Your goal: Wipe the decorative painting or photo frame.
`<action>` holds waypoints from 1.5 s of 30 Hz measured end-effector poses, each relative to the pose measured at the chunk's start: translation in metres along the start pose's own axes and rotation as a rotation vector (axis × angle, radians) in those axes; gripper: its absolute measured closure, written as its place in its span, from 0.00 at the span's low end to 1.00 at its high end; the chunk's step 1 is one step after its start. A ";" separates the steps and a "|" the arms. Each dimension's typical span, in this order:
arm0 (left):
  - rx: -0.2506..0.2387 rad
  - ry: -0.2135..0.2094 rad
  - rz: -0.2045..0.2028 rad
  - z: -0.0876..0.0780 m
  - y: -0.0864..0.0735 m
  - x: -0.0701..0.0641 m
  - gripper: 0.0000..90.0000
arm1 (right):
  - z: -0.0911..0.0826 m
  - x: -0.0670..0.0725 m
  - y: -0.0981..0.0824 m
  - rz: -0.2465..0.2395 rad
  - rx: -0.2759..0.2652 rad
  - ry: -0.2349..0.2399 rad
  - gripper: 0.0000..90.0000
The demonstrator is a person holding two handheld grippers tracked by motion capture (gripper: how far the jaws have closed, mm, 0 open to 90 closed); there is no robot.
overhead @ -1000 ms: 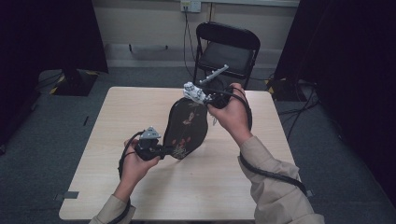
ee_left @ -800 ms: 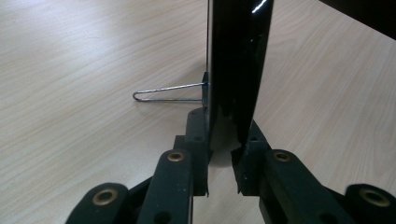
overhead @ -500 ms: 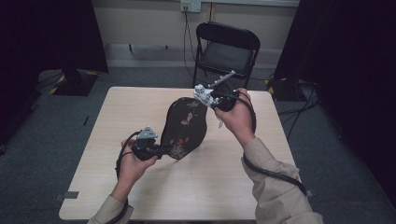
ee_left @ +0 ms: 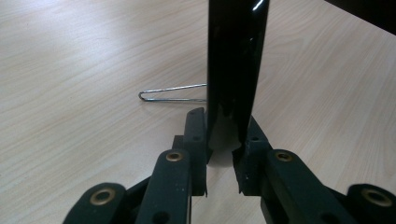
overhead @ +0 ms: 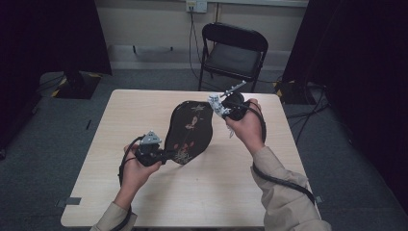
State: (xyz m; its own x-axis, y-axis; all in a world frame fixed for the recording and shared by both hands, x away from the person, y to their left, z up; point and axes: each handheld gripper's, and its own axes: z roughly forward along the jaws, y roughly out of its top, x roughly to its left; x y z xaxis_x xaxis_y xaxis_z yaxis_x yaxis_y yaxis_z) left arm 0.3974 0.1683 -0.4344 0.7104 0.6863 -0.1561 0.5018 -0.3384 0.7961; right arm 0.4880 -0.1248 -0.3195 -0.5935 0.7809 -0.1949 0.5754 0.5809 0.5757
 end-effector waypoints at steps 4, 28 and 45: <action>-0.012 0.014 -0.007 -0.002 0.000 0.001 0.84 | 0.006 -0.001 -0.007 0.012 0.013 0.006 0.84; -0.018 0.022 0.007 -0.001 0.002 -0.001 0.84 | 0.054 0.015 -0.061 0.024 0.112 0.064 0.84; -0.017 0.026 0.007 -0.001 0.002 -0.001 0.84 | 0.077 0.025 -0.096 0.027 0.163 0.100 0.84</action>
State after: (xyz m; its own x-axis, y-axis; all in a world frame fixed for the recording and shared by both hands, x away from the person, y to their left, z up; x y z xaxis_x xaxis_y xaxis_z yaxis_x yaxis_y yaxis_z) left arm 0.3972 0.1676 -0.4319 0.7008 0.7003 -0.1359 0.4884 -0.3322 0.8069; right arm 0.4608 -0.1432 -0.4406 -0.6247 0.7749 -0.0963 0.6707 0.5956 0.4421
